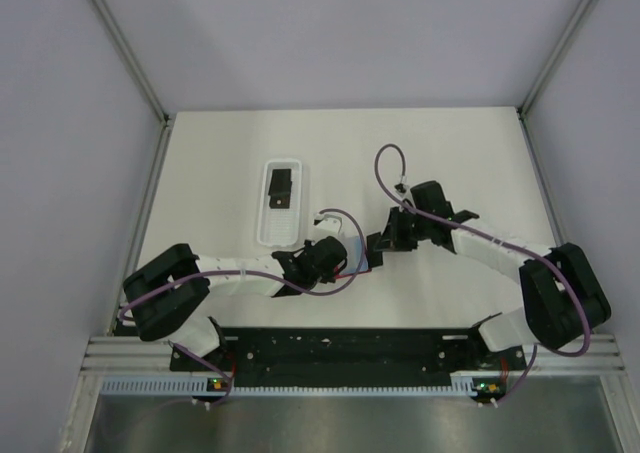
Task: Put the credit cards into the card holder
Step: Turn over the card slot in the card holder.
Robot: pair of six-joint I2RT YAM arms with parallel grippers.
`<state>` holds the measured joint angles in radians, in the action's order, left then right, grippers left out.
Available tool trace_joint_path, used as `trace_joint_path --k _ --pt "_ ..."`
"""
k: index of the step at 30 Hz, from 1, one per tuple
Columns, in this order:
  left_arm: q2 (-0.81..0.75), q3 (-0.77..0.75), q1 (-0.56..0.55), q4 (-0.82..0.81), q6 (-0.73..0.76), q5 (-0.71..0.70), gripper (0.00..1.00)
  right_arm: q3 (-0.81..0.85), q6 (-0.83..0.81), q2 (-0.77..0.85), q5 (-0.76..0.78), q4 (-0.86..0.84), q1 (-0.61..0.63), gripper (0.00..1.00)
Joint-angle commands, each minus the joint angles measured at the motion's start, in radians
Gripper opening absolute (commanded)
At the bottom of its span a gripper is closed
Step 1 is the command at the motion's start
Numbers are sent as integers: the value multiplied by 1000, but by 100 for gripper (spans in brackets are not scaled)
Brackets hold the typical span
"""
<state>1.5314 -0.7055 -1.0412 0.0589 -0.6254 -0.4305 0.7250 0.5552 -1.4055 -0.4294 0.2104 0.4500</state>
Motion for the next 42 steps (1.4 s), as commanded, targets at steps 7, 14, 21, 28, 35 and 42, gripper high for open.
trace_joint_path --k 7,14,21,28,35,42 --pt "-16 3 1 -36 12 6 0 73 -20 -59 -49 1 -8 0" --pt "-20 -8 1 -31 16 7 0 71 -20 -119 -48 -3 -7 0" --pt "-27 -20 3 -25 24 7 0 62 -17 -144 -54 -23 -8 0" --pt "-25 -38 3 -25 36 12 0 48 -9 -159 -91 -58 -5 0" --pt "-20 -37 3 -27 32 18 0 37 -3 -167 -104 -77 -5 0" --pt "-20 -26 1 -30 29 19 0 34 3 -159 -92 -78 -7 0"
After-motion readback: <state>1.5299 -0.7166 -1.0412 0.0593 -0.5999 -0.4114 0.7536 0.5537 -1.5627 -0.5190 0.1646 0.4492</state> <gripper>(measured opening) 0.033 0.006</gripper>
